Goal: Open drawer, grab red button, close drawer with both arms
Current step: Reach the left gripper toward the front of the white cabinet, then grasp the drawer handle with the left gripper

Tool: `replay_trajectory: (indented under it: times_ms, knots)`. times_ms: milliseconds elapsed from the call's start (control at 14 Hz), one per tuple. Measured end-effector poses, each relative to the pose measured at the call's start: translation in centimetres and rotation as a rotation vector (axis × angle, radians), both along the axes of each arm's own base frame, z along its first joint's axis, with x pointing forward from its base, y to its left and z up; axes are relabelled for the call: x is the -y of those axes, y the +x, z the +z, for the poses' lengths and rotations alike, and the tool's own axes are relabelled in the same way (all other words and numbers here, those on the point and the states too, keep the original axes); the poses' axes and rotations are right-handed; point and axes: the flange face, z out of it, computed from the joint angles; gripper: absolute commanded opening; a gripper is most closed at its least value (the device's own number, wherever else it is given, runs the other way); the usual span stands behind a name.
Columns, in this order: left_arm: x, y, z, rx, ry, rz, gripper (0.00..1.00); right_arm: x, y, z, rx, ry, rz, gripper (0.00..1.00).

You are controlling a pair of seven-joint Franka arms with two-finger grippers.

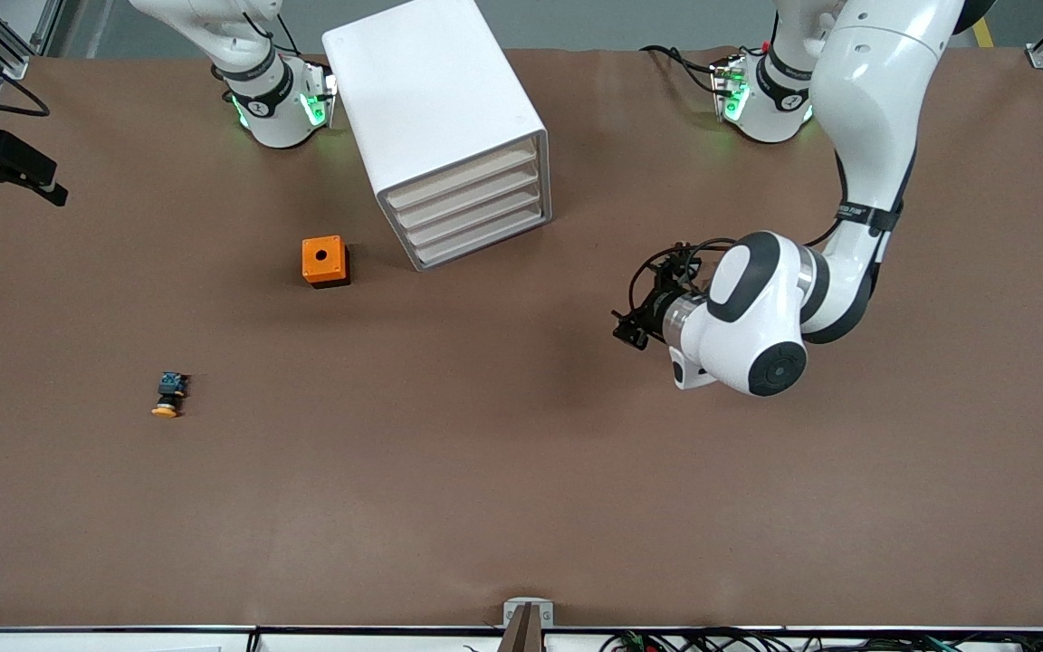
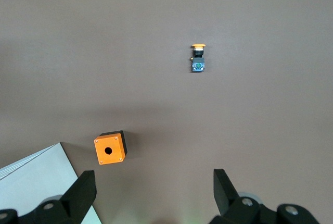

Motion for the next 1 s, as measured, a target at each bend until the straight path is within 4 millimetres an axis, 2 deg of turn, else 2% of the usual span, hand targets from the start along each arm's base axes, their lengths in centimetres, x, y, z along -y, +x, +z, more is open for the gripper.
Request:
replay_trajectory:
  times_ms: [427, 997]
  knots:
    - [3.3, -0.9, -2.4, -0.295, 0.054, 0.322, 1.00, 0.0, 0.0, 0.0, 0.000, 0.000, 0.002, 1.00]
    - [5.0, -2.9, -7.4, -0.718, 0.196, 0.515, 1.00, 0.0, 0.0, 0.0, 0.002, 0.000, 0.013, 1.00]
